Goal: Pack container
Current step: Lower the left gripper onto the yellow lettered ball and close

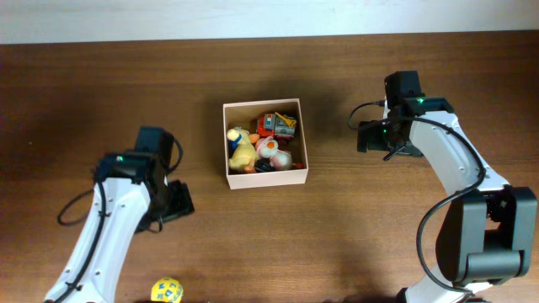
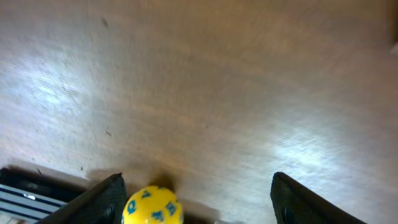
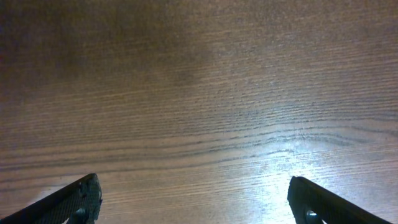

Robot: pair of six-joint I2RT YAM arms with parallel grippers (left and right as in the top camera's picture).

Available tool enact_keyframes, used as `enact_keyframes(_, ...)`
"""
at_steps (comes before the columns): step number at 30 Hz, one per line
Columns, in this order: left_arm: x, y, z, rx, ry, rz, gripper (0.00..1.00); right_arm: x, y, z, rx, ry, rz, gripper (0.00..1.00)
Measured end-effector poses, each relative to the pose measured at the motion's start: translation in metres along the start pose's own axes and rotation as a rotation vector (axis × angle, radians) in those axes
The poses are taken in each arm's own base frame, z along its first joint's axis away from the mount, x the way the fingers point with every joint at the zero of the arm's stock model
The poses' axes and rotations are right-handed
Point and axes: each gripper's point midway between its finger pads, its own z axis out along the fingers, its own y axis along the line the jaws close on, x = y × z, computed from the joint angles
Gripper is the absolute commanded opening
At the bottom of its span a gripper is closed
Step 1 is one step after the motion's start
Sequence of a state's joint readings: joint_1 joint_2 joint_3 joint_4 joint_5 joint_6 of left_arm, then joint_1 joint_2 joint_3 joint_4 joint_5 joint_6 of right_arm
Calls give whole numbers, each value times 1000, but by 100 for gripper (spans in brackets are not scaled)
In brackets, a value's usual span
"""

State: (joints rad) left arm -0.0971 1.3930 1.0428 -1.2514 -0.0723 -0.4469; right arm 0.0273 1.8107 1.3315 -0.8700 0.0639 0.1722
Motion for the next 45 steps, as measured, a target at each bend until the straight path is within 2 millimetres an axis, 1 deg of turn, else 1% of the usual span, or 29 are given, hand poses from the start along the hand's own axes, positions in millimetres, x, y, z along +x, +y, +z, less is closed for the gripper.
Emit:
enact_keyframes(2, 9, 3, 7, -4, 21, 1, 77, 0, 0, 0, 0, 0, 0, 99)
enact_keyframes(4, 15, 4, 9, -4, 34, 2, 77, 0, 0, 0, 0, 0, -1, 99)
enact_keyframes(7, 23, 6, 8, 4, 50, 3, 77, 0, 0, 0, 0, 0, 0, 99)
enact_keyframes(11, 31, -1, 6, 40, 70, 15, 76, 0, 0, 0, 0, 0, 0, 99)
enact_keyframes(15, 42, -7, 7, 48, 109, 44, 76, 0, 0, 0, 0, 0, 0, 99)
enact_keyframes(19, 50, -6, 7, 44, 139, 51, 76, 0, 0, 0, 0, 0, 0, 99)
enact_keyframes(24, 49, -7, 7, 51, 133, 50, 76, 0, 0, 0, 0, 0, 0, 99)
enact_keyframes(27, 40, -12, 9, 66, 105, 50, 77, 0, 0, 0, 0, 0, 0, 99)
enact_keyframes(30, 30, -19, 18, 68, 100, 50, 76, 0, 0, 0, 0, 0, 0, 99)
enact_keyframes(33, 23, -24, 35, 49, 140, 50, 77, 0, 0, 0, 0, 0, 0, 99)
enact_keyframes(35, 26, -24, 47, 26, 194, 51, 77, 0, 0, 0, 0, 0, 0, 99)
enact_keyframes(38, 31, -22, 57, 2, 244, 51, 80, 0, 0, 0, 0, 0, 0, 99)
enact_keyframes(42, 33, -21, 58, -4, 257, 52, 81, 0, 0, 0, 0, 0, 0, 99)
enact_keyframes(45, 39, -18, 57, -17, 280, 52, 82, 0, 0, 0, 0, 0, 0, 99)
